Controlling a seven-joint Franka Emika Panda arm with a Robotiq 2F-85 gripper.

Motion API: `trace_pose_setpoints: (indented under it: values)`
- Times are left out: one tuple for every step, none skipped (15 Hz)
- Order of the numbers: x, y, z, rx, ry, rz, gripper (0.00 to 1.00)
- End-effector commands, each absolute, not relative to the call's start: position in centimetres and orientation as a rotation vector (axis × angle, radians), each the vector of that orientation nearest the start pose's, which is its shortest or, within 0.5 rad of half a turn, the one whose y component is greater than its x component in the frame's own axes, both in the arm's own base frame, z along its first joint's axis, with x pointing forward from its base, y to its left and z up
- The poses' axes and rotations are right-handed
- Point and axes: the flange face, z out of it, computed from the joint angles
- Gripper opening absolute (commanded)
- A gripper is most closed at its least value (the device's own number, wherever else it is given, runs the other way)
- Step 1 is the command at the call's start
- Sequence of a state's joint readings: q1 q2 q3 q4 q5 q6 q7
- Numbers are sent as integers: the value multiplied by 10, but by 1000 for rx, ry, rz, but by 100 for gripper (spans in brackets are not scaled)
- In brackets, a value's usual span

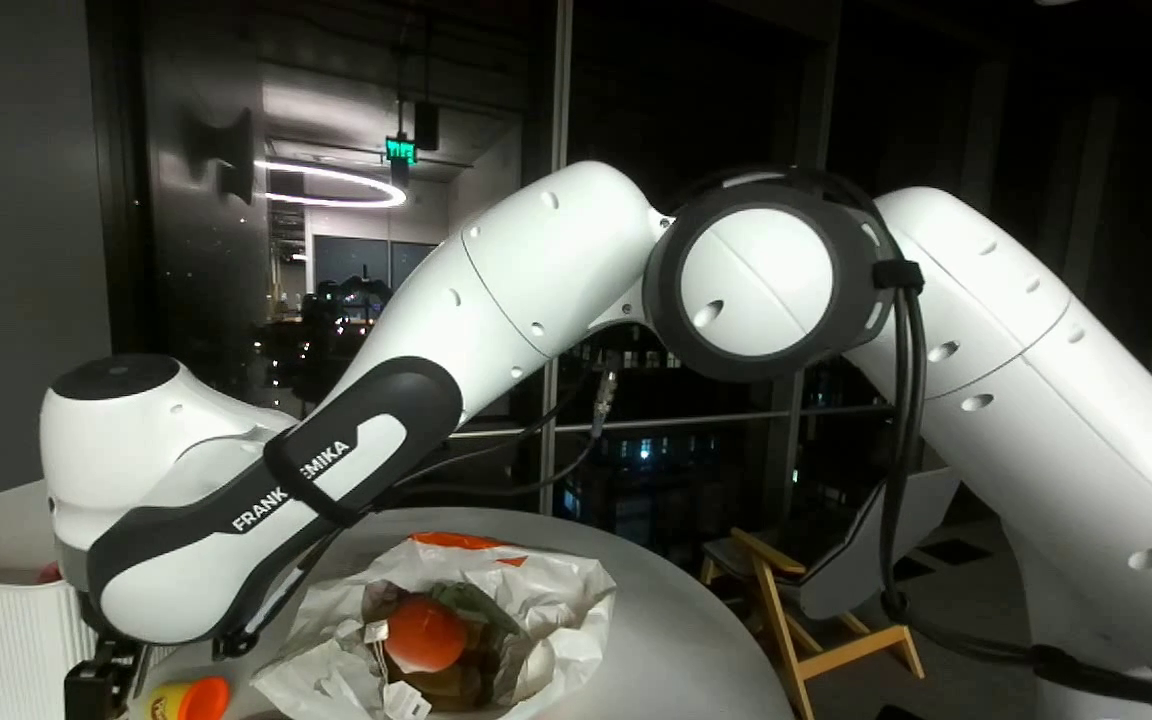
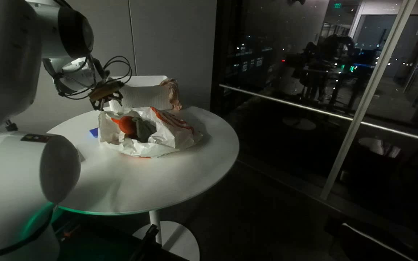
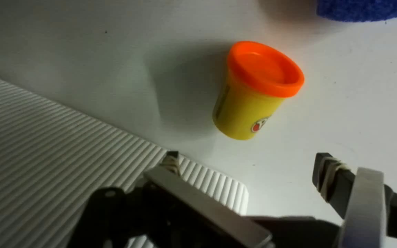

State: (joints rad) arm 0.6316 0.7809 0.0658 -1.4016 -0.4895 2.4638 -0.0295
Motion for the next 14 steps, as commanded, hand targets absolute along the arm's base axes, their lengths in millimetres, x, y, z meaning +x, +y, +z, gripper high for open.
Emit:
trace_pose_setpoints:
  values:
    - [594,482,267,-2948,-1557,-571,100]
    - [594,479,265,-2966,-1542,-546,100]
    - [596,475,264,-2978,-1524,-516,100]
    - [597,472,263,-2982,-1516,-494,100]
    - [598,469,263,-2980,-1509,-476,100]
    - [600,466,262,-2978,-1507,-464,100]
    - [601,464,261,-2979,-1496,-452,100]
    - [602,460,258,-2972,-1499,-445,100]
    - [604,458,256,-2956,-1499,-440,100]
    - [605,456,254,-2958,-1487,-428,100]
    - [606,454,253,-2949,-1479,-421,100]
    - [607,452,251,-2932,-1476,-409,100]
    - [608,451,249,-2923,-1478,-402,100]
    - [608,451,248,-2909,-1483,-399,100]
